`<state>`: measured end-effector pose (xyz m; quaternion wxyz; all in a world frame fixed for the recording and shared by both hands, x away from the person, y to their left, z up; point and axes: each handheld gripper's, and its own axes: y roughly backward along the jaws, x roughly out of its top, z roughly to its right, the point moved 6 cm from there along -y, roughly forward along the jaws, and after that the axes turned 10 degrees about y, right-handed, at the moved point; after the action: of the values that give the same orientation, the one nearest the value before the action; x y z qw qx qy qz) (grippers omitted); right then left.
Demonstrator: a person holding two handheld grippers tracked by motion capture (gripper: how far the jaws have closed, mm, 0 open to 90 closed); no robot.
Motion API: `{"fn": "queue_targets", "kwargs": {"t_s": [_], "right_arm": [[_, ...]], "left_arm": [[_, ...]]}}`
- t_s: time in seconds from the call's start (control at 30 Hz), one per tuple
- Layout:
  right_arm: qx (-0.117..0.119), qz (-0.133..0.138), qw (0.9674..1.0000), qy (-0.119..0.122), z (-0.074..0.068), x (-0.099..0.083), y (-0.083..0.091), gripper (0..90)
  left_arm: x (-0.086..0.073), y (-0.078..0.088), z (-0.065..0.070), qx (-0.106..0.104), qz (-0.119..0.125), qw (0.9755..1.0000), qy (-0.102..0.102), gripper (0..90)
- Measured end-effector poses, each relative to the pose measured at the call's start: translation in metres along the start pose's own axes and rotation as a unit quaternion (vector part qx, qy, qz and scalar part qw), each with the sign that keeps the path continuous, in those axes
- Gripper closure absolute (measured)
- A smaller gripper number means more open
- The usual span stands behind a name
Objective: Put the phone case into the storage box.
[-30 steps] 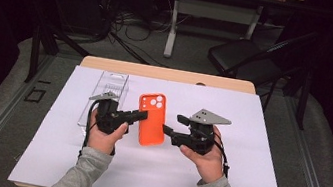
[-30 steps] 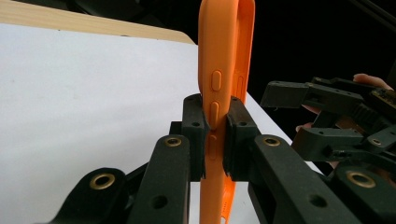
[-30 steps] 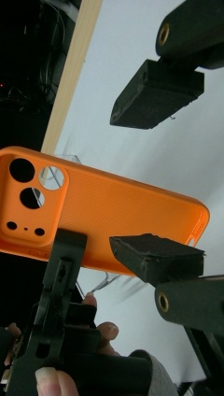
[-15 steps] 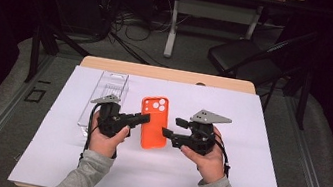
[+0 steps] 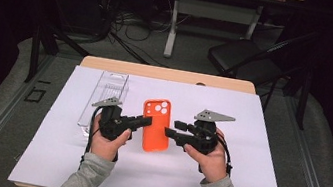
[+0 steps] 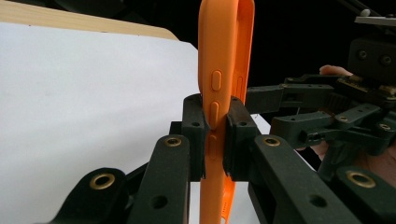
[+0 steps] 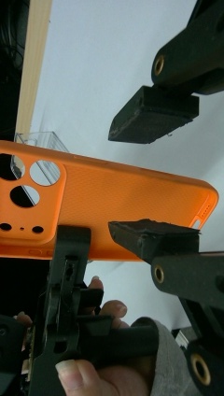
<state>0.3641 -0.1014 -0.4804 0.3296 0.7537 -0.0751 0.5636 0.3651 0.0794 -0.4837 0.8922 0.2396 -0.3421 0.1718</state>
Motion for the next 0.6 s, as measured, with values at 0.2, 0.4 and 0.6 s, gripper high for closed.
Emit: {"fn": "queue_targets", "kwargs": {"t_s": [0.2, 0.4, 0.6], "right_arm": [[0.021, -0.001, 0.9995, -0.025, 0.0019, -0.0018, 0.0009, 54.0], [0.033, -0.007, 0.9986, -0.041, 0.0030, -0.0037, 0.0009, 57.2], [0.038, -0.010, 0.9978, -0.052, 0.0050, -0.0064, -0.0010, 60.3]], "left_arm": [[-0.0029, -0.0008, 0.0016, -0.001, 0.002, 1.0000, 0.002, 81.4], [-0.0051, -0.0010, 0.0045, -0.007, 0.001, 1.0000, 0.000, 81.4], [-0.0069, -0.0006, 0.0051, -0.009, 0.001, 1.0000, 0.000, 81.4]]}}
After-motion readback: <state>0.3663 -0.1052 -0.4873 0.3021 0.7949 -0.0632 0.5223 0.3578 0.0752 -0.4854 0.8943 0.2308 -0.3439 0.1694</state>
